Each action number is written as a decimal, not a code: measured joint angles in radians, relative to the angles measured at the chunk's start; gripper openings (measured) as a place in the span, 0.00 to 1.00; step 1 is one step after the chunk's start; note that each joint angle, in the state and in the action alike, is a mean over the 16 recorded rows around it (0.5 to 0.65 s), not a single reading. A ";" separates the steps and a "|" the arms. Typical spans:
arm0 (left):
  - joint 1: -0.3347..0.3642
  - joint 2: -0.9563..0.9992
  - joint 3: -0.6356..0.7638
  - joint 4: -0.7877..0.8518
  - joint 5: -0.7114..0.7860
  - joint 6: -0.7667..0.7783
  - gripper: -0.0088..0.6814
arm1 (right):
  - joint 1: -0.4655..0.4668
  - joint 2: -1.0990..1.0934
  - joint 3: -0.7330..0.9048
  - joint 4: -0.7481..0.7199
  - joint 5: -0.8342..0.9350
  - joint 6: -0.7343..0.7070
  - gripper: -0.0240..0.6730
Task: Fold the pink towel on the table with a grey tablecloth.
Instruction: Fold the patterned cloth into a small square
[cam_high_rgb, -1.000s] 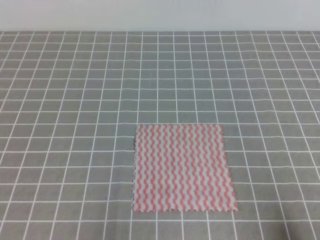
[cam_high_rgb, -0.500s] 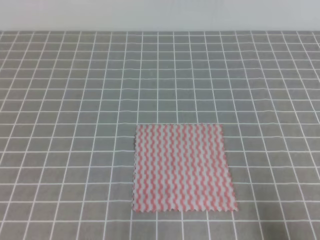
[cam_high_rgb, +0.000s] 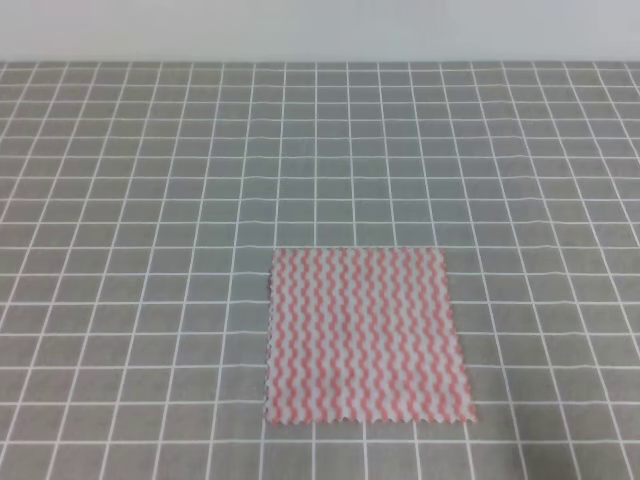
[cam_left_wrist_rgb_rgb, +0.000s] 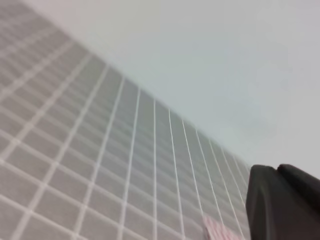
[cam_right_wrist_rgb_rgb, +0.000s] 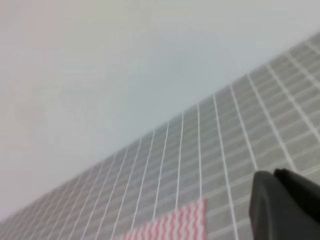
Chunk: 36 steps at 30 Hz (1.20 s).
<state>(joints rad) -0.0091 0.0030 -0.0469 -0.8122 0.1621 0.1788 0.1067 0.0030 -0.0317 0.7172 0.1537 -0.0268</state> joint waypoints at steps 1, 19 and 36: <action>0.000 0.013 -0.018 -0.001 0.020 0.007 0.01 | 0.000 0.013 -0.015 -0.003 0.016 0.000 0.01; -0.040 0.573 -0.413 -0.099 0.388 0.417 0.01 | 0.005 0.550 -0.381 -0.092 0.410 -0.075 0.01; -0.461 0.939 -0.439 -0.442 -0.009 0.833 0.01 | 0.315 1.056 -0.435 0.286 0.229 -0.370 0.03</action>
<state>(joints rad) -0.4698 0.9418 -0.4863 -1.2545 0.1531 1.0121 0.4214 1.0590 -0.4670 1.0033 0.3828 -0.3965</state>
